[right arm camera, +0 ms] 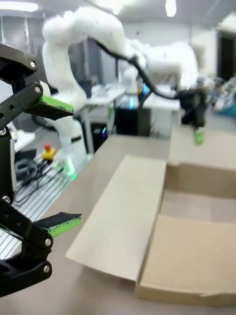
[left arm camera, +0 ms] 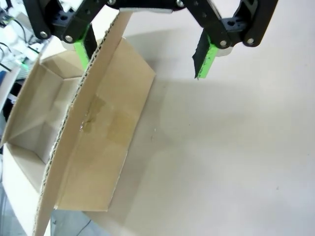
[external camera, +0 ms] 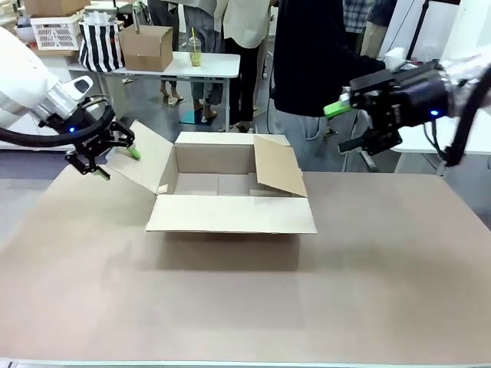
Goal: Pack the gift set into the box.
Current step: Place both hands on the side flaps of the Package Box and spread them outward.
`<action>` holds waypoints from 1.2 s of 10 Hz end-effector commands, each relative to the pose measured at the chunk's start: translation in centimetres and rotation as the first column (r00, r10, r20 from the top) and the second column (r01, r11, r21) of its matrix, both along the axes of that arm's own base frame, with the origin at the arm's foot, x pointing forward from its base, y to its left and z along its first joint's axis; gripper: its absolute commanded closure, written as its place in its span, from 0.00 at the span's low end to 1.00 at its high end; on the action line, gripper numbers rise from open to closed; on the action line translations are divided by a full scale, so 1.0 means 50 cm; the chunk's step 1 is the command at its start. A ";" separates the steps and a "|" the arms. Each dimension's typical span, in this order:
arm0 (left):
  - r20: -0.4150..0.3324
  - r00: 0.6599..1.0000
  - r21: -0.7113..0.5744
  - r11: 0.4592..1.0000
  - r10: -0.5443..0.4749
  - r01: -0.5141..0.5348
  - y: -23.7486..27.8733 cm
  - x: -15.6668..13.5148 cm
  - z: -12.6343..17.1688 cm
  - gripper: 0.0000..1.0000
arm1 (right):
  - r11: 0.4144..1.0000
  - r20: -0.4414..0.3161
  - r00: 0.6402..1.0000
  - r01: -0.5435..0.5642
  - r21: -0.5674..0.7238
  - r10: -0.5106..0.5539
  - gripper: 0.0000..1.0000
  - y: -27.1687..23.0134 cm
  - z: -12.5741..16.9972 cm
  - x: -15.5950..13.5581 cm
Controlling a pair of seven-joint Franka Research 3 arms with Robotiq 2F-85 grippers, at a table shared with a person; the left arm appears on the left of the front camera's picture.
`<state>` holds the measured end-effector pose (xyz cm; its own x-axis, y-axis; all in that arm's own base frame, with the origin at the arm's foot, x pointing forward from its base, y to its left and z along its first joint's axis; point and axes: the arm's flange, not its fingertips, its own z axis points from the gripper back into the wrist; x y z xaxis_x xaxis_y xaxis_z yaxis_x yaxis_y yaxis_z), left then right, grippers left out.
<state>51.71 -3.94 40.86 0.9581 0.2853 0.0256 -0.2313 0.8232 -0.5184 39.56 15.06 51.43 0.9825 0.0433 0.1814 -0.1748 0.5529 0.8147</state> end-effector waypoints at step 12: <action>-0.007 1.000 0.015 1.000 0.011 -0.011 0.000 -0.006 0.001 0.00 | 0.238 0.173 0.947 0.240 -0.941 -0.272 0.00 0.377 -0.093 0.238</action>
<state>51.67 -3.93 40.74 0.9581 0.2855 0.0231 -0.2328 0.8233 -0.5176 51.65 31.74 46.34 0.9631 0.1473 0.2254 -0.1461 0.9890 -0.0224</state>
